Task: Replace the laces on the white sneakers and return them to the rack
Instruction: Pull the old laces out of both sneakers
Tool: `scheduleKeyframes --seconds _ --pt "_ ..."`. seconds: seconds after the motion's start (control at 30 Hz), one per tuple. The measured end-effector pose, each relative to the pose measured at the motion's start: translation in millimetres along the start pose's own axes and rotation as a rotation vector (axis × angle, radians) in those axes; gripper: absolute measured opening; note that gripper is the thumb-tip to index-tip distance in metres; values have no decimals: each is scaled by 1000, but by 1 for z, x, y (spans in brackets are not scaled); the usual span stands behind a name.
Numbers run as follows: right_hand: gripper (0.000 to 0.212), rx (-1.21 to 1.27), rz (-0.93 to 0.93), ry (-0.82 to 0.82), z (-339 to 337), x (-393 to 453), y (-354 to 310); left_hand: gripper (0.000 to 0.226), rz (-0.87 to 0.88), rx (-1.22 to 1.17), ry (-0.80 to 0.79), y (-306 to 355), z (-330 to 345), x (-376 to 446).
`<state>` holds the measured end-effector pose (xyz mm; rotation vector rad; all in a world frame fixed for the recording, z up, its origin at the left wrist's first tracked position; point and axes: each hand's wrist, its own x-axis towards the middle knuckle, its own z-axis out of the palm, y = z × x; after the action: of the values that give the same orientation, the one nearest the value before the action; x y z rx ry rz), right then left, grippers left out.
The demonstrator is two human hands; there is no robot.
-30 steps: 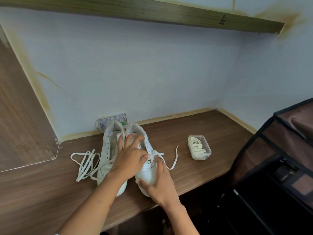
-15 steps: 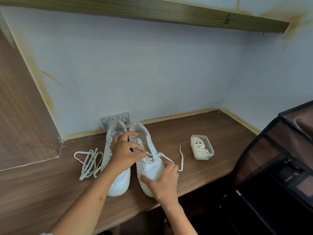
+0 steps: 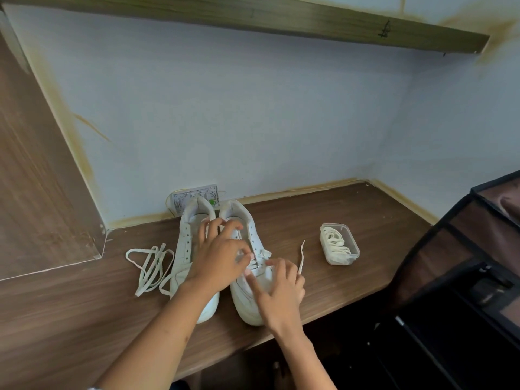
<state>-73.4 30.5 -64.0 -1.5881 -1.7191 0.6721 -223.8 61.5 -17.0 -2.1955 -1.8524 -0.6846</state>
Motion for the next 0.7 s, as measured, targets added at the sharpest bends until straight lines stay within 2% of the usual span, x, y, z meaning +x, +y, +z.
scheduleKeyframes --seconds 0.07,0.17,0.23,0.33,0.4,0.47,0.57,0.63,0.7 --pt "47 39 25 -42 -9 5 1 8 7 42 -51 0 3 0" --pt "42 118 71 -64 -16 11 5 9 10 78 -117 2 6 1" --pt "46 145 127 -27 -17 14 7 14 -17 54 -140 6 5 2" --pt "65 19 167 63 -17 12 10 21 -65 19 -127 11 5 3" --pt "64 -24 72 91 -15 4 9 21 -110 -33 -138 12 5 3" --pt "60 21 -70 30 -9 -4 6 21 -142 -78 -162 11 5 2" --pt "80 -83 -178 -97 5 -13 5 18 -169 -109 -128 7 2 2" --pt "100 -112 -168 -124 11 -14 5 11 -239 -186 -54 2 -5 5" --pt "108 -76 -134 -136 13 -13 6 6 -359 -263 5 -6 -18 8"
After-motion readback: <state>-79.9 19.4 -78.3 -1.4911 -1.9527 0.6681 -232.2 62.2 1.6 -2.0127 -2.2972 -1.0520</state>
